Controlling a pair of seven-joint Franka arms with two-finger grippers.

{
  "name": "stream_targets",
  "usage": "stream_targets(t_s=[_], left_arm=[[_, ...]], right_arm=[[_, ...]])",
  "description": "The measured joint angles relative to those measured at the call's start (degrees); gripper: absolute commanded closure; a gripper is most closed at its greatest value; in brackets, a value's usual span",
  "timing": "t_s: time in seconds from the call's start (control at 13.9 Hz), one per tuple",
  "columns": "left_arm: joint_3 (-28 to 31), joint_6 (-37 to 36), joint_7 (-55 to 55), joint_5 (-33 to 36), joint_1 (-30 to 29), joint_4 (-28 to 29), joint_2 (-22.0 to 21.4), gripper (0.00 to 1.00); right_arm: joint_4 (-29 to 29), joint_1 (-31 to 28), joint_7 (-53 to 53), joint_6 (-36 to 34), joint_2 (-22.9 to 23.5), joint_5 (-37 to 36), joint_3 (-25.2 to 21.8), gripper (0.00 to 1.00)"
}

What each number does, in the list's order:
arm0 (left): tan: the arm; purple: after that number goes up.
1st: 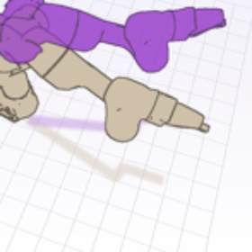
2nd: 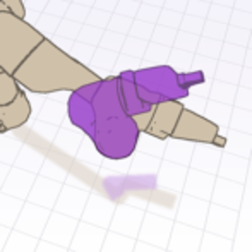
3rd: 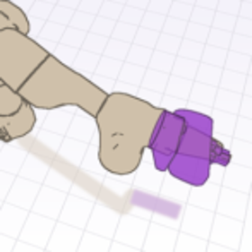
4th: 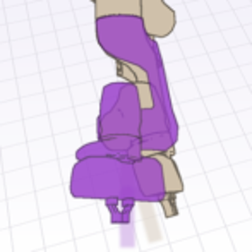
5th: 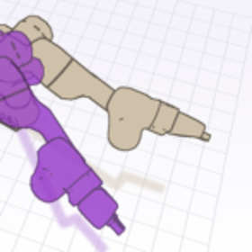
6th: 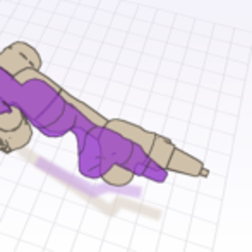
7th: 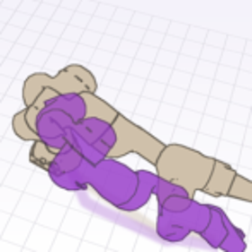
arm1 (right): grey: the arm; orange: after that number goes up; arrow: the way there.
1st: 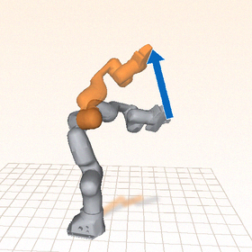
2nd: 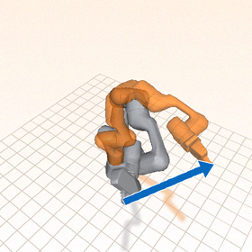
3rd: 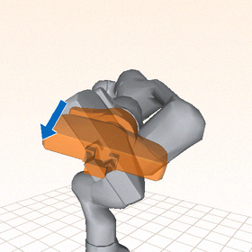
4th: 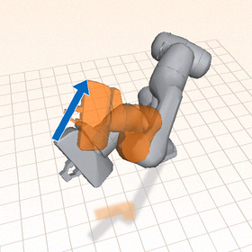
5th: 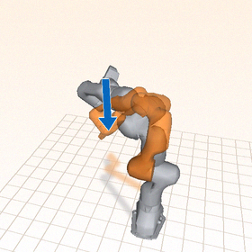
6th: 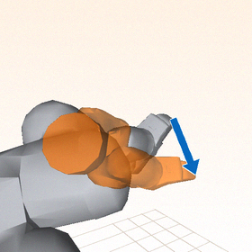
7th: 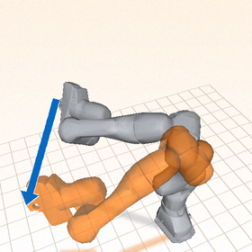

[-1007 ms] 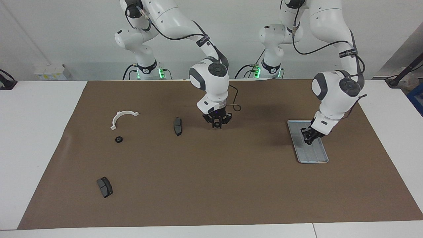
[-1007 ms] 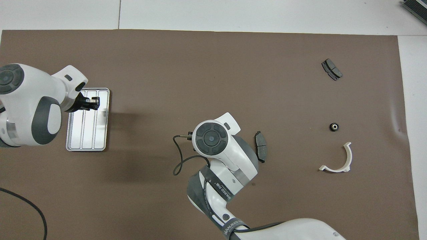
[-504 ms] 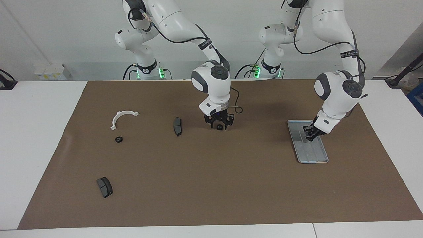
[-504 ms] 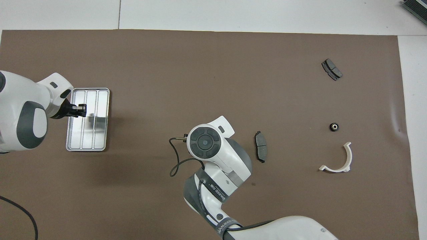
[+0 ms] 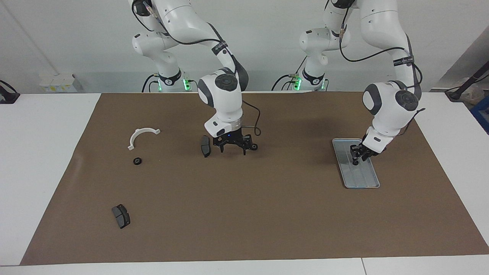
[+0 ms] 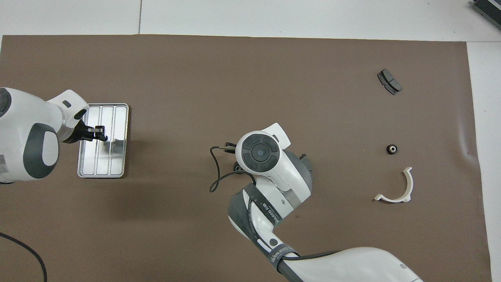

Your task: Pick bearing gear from pile to tray

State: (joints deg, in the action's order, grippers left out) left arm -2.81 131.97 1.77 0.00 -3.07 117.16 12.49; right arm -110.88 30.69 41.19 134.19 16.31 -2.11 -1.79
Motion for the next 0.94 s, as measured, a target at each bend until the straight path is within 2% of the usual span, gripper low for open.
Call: stream_targets(t_s=[0.36, 0.58, 0.94], left_arm=[[-0.63, 3.36, -10.88, 0.0, 10.54, -0.08, -0.04, 0.6], [-0.79, 5.71, -18.58, 0.0, 18.61, -0.08, -0.04, 0.55], [-0.84, 8.11, -20.74, 0.0, 27.11, -0.08, -0.04, 0.35]], right_arm=[[-7.99, -7.9, -12.69, -0.57, -6.81, 0.01, -0.03, 0.0], [-10.79, -13.62, -22.0, -1.0, -9.08, 0.03, -0.04, 0.0], [-13.69, -23.75, -38.39, -1.01, -10.15, 0.22, -0.07, 0.0]])
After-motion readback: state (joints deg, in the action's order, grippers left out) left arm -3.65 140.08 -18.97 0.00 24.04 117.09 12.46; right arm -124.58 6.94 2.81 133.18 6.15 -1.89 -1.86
